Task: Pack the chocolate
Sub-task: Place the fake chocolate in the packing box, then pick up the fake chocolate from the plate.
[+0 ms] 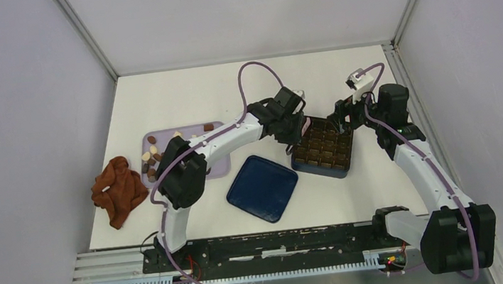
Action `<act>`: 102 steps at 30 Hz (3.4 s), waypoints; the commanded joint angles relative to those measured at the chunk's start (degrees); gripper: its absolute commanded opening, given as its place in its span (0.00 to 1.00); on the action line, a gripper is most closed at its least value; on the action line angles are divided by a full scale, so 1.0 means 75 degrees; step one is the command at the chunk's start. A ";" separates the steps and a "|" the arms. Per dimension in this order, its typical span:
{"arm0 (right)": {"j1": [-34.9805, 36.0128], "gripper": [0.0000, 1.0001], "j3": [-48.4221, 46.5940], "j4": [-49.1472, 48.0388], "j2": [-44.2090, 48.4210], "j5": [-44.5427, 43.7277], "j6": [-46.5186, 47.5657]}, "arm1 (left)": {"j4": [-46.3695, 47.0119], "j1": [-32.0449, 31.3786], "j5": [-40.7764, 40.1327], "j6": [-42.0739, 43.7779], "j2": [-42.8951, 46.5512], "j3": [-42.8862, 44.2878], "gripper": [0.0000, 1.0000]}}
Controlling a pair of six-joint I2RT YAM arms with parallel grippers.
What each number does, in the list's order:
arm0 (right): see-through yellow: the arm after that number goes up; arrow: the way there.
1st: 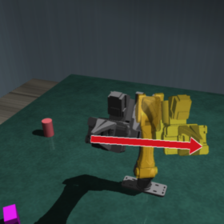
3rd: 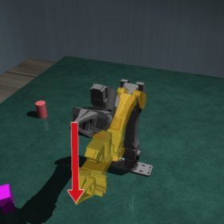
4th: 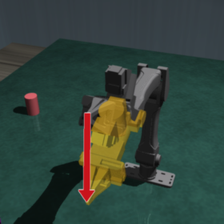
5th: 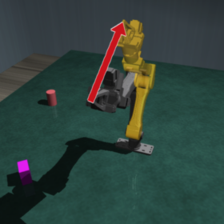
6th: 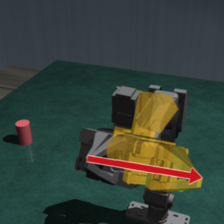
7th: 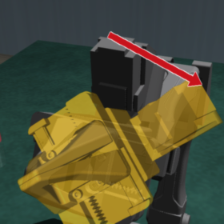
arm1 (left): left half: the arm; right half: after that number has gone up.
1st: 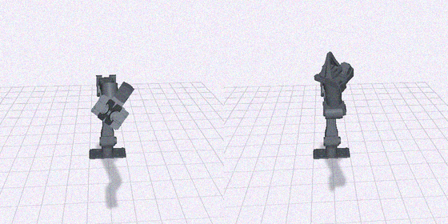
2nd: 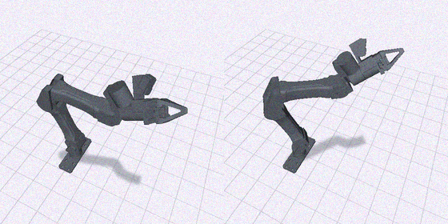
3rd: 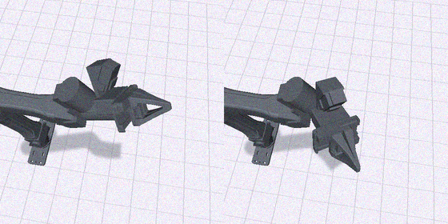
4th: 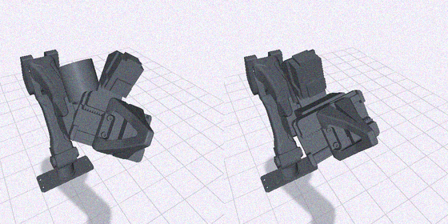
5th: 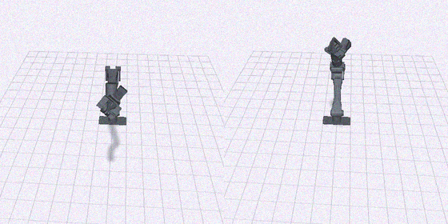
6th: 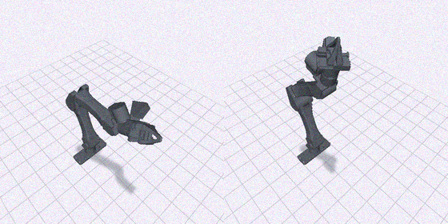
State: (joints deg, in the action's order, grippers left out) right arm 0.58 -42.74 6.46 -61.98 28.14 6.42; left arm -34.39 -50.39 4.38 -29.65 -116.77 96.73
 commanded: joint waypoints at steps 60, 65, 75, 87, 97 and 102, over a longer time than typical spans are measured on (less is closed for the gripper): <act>-0.0030 0.76 0.0027 0.0098 -0.0552 0.3560 0.1448 | -0.1321 0.3278 -0.0633 0.1114 0.7413 -0.5327 0.37; -0.0032 0.76 -0.0032 0.0224 -0.0598 0.3596 0.1521 | -0.1485 0.3702 -0.0625 0.1400 0.7313 -0.5261 0.37; -0.0029 0.76 -0.0078 0.0319 -0.0561 0.3642 0.1587 | -0.1543 0.4019 -0.0619 0.1639 0.7051 -0.5304 0.37; -0.0032 0.76 -0.0079 0.0333 -0.0514 0.3654 0.1629 | -0.1774 0.4146 -0.0386 0.1653 0.6844 -0.5089 0.37; -0.0016 0.76 -0.0090 0.0355 -0.0459 0.3689 0.1629 | -0.2031 0.4229 -0.0461 0.1781 0.6627 -0.4793 0.37; -0.0008 0.76 -0.0099 0.0369 -0.0426 0.3689 0.1652 | -0.2211 0.4257 -0.0397 0.1775 0.6471 -0.4659 0.37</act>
State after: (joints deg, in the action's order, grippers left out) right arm 0.58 -42.13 10.07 -66.39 54.26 17.89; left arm -49.82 -18.92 0.56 -19.31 -67.55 58.70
